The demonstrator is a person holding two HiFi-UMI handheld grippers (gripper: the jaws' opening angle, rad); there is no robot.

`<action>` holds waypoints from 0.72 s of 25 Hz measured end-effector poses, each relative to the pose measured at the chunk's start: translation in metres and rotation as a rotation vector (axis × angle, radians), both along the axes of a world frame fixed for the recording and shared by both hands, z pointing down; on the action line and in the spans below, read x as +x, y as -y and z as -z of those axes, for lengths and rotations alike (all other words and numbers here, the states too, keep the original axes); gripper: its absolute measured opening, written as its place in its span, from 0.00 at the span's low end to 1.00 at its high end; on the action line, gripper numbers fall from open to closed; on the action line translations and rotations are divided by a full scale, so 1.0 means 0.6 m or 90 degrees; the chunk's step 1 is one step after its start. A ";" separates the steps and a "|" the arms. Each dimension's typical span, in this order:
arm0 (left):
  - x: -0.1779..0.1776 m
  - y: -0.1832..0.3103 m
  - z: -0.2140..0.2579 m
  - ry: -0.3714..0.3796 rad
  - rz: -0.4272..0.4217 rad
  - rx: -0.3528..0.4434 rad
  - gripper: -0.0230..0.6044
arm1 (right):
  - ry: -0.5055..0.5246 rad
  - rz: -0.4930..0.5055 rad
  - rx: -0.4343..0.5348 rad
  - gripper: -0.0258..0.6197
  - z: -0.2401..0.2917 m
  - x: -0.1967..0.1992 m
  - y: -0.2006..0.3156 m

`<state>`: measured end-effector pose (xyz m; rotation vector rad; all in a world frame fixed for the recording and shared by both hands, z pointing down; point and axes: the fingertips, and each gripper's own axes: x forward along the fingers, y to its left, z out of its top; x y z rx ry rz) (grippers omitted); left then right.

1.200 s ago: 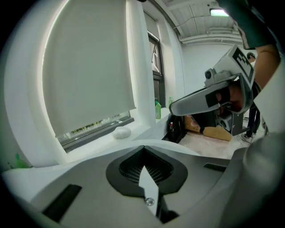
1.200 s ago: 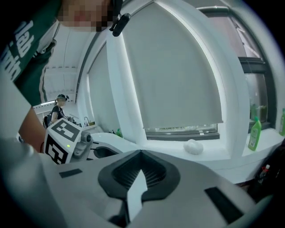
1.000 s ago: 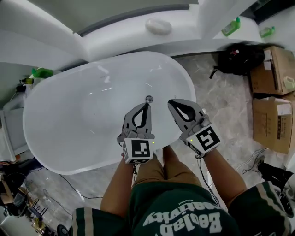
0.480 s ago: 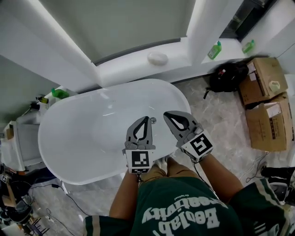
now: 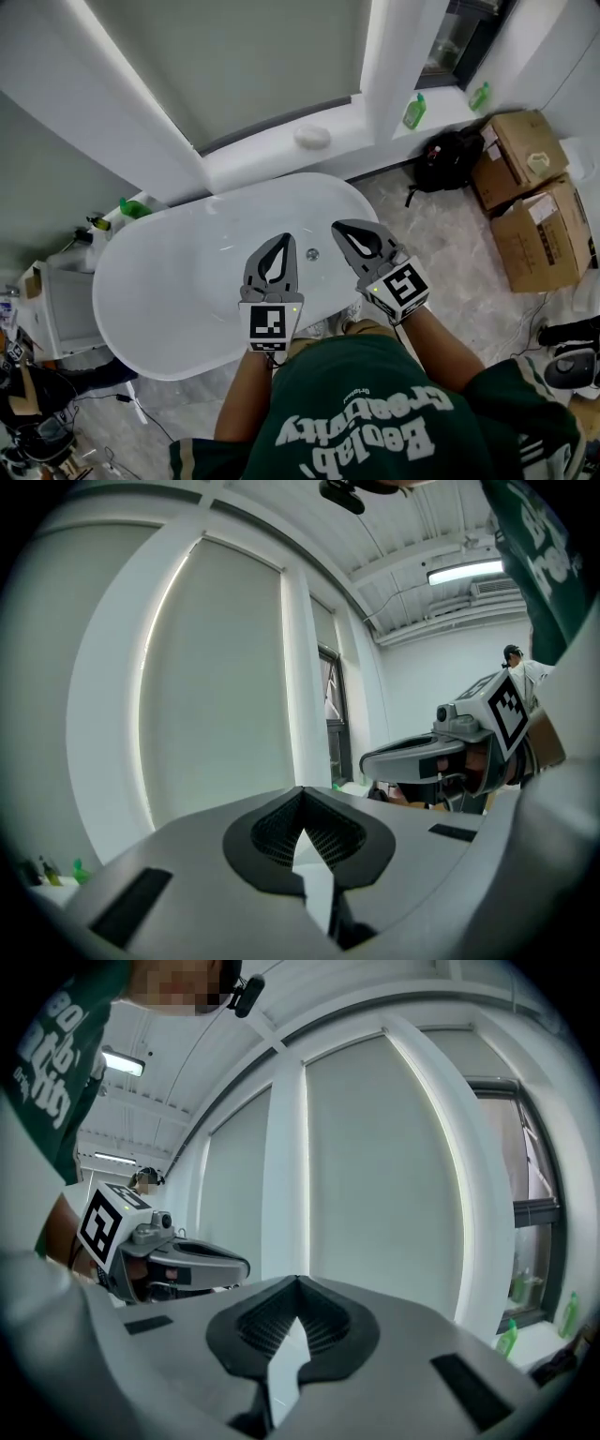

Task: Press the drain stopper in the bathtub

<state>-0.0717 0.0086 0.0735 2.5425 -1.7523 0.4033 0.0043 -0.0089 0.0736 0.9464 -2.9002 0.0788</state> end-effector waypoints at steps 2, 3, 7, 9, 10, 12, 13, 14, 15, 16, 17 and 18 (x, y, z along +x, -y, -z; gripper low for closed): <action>0.005 -0.012 0.031 0.004 -0.015 0.022 0.05 | 0.010 -0.003 0.016 0.06 0.026 0.002 -0.008; 0.009 -0.017 0.045 0.007 -0.022 0.033 0.05 | 0.017 -0.004 0.023 0.06 0.039 0.004 -0.014; 0.022 -0.044 0.094 -0.004 -0.041 0.069 0.05 | 0.040 -0.001 0.043 0.06 0.079 0.010 -0.043; 0.022 -0.054 0.117 -0.023 -0.044 0.083 0.05 | 0.051 0.000 0.052 0.06 0.098 0.009 -0.055; 0.019 -0.057 0.128 -0.029 -0.043 0.089 0.05 | 0.055 0.000 0.059 0.06 0.107 0.008 -0.060; 0.015 -0.063 0.149 -0.030 -0.040 0.101 0.05 | 0.060 0.004 0.077 0.06 0.126 0.005 -0.069; 0.013 -0.066 0.159 -0.025 -0.040 0.111 0.05 | 0.062 0.007 0.087 0.06 0.136 0.004 -0.076; 0.012 -0.070 0.168 -0.020 -0.041 0.122 0.05 | 0.065 0.010 0.098 0.06 0.146 0.003 -0.083; 0.012 -0.074 0.176 -0.016 -0.042 0.132 0.05 | 0.069 0.012 0.109 0.06 0.156 0.002 -0.090; 0.011 -0.078 0.184 -0.012 -0.044 0.140 0.05 | 0.071 0.015 0.119 0.06 0.165 0.000 -0.096; 0.011 -0.081 0.192 -0.009 -0.045 0.148 0.05 | 0.069 0.020 0.126 0.06 0.172 -0.003 -0.101; 0.010 -0.083 0.199 -0.007 -0.046 0.156 0.05 | 0.068 0.027 0.130 0.06 0.178 -0.007 -0.105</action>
